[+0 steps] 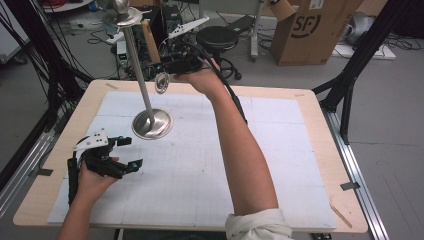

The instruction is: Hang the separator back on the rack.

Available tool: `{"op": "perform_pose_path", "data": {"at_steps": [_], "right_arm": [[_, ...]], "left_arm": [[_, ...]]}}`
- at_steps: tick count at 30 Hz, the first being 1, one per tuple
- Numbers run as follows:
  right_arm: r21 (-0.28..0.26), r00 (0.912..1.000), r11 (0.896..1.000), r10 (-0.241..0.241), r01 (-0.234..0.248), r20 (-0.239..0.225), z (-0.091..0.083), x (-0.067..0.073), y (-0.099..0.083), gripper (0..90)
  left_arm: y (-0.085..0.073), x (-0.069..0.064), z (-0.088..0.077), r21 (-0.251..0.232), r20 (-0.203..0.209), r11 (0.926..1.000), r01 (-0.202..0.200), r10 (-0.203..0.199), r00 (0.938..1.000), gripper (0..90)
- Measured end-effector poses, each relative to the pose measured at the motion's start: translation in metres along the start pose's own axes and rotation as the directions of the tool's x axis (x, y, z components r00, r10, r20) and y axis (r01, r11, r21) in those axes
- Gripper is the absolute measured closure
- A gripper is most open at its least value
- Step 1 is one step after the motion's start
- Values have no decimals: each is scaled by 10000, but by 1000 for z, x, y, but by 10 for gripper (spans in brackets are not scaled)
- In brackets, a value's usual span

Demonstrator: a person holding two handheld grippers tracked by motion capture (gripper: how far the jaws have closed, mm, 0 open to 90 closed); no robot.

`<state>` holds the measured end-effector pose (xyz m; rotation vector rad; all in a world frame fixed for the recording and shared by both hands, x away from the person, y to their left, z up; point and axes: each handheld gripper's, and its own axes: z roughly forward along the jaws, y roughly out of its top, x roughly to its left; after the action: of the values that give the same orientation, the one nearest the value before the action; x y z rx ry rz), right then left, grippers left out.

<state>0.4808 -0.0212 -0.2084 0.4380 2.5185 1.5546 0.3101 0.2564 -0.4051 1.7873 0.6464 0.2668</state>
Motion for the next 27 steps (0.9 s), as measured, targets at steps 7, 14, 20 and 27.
{"op": "perform_pose_path", "data": {"at_steps": [7, 14, 20, 27], "right_arm": [[229, 10000, 9997, 11, -13, 95, -8, 3, -1, 469], [89, 9998, 10000, -39, 37, 217, -33, 10, -10, 394], [-46, 9995, 10000, 31, -30, 306, -57, 13, -28, 367], [-268, 9981, 9996, 136, -120, 608, -86, 16, -51, 328]], "left_arm": [[0, -1, 2, 116, 39, 9999, -25, 24, 10000, 16], [0, -2, 1, 119, 6, 9999, -30, 30, 10000, 16], [0, -2, 1, 155, 5, 9999, -49, 49, 10000, 16], [0, -2, 2, 205, 8, 9998, -40, 40, 10000, 16]]}}
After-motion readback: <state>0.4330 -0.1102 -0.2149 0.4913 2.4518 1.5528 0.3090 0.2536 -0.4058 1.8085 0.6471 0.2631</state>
